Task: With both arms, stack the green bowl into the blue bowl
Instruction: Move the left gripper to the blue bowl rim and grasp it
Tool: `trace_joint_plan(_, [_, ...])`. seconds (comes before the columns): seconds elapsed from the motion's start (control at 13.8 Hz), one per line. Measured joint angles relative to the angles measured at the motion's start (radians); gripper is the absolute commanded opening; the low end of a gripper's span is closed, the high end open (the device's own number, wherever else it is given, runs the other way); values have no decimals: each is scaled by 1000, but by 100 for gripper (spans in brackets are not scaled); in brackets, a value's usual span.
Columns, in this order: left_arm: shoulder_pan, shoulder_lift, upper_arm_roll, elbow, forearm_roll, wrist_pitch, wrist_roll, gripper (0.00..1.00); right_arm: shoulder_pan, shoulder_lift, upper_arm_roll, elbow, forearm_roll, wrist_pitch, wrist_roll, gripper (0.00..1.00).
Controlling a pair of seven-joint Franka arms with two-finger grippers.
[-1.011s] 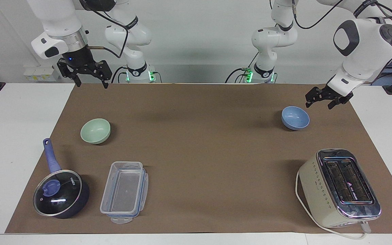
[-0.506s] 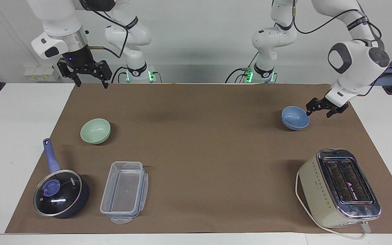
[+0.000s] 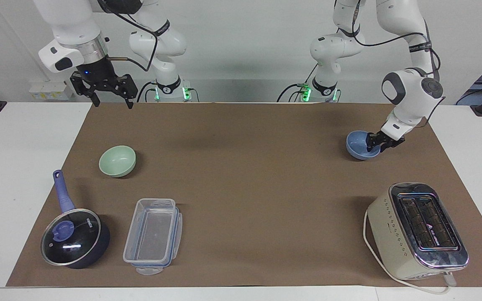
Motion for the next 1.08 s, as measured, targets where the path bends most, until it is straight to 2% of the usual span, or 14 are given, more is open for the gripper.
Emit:
trace_joint_plan(0.29, [2, -20, -2, 17, -5, -28, 0, 0, 0, 0, 0, 0, 0, 0, 0, 100])
trace_joint_plan(0.65, [-19, -48, -20, 187, -6, -250, -97, 0, 0, 0, 0, 0, 0, 0, 0, 100])
trace_joint_plan(0.87, [-118, -49, -29, 272, -6, -306, -256, 0, 0, 0, 0, 0, 0, 0, 0, 100])
trace_joint_plan(1.08, [-243, -46, -34, 292, -7, -310, -429, 0, 0, 0, 0, 0, 0, 0, 0, 100])
